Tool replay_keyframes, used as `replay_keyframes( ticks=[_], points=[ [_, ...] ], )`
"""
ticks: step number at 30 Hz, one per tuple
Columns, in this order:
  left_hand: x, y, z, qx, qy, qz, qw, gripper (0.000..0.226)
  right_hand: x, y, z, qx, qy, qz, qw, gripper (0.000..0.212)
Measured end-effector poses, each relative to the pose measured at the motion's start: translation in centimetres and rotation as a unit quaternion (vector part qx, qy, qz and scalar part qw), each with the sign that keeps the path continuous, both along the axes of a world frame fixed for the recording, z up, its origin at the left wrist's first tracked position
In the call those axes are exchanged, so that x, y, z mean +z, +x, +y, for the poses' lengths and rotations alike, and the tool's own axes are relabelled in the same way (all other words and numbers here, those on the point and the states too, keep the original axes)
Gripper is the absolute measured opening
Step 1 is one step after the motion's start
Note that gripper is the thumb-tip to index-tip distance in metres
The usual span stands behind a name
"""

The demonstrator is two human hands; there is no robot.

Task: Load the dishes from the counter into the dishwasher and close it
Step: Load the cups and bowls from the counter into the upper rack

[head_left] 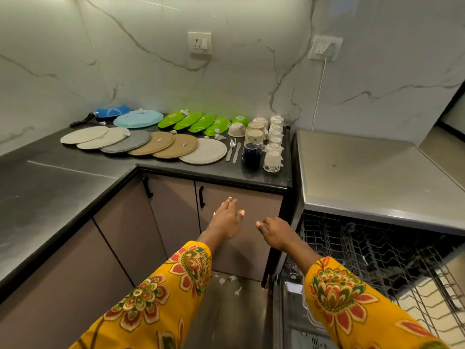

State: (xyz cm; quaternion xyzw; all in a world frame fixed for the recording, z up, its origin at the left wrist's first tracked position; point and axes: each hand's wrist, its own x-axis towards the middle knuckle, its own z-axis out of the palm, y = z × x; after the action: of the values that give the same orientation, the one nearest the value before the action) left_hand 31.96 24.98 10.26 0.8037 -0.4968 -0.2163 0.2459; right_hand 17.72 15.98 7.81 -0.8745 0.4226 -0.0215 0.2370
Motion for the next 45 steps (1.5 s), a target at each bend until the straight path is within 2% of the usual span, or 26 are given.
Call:
replay_keyframes(
  ticks=[7,15,23,29,37,41,45],
  points=[
    [0.0,3.4,-7.9,-0.007,0.008,0.005,1.000,0.057,-0.2,3.1,-7.7,-0.034,0.012,-0.030,0.999,0.043],
    [-0.6,4.8,-14.9,0.015,-0.011,0.069,0.997,0.058,0.6,4.3,-14.3,-0.111,0.018,-0.113,0.987,0.047],
    [-0.6,5.6,-20.7,0.010,-0.022,0.098,0.995,0.056,1.6,5.9,-17.7,-0.165,0.053,-0.148,0.974,0.059],
    [-0.8,7.1,-24.9,-0.011,-0.016,0.130,0.991,0.057,2.2,7.6,-20.3,-0.192,0.065,-0.168,0.965,0.058],
    [-0.7,9.3,-29.5,-0.070,-0.003,0.164,0.984,0.054,2.0,10.7,-23.3,-0.246,0.107,-0.180,0.946,0.086],
    [-1.1,9.2,-30.0,-0.103,-0.035,0.203,0.973,0.046,1.8,11.8,-23.4,-0.257,0.114,-0.196,0.939,0.082],
    [-2.2,9.4,-30.4,-0.121,-0.074,0.205,0.968,0.043,1.8,12.3,-22.9,-0.280,0.114,-0.220,0.927,0.075]
  ],
)
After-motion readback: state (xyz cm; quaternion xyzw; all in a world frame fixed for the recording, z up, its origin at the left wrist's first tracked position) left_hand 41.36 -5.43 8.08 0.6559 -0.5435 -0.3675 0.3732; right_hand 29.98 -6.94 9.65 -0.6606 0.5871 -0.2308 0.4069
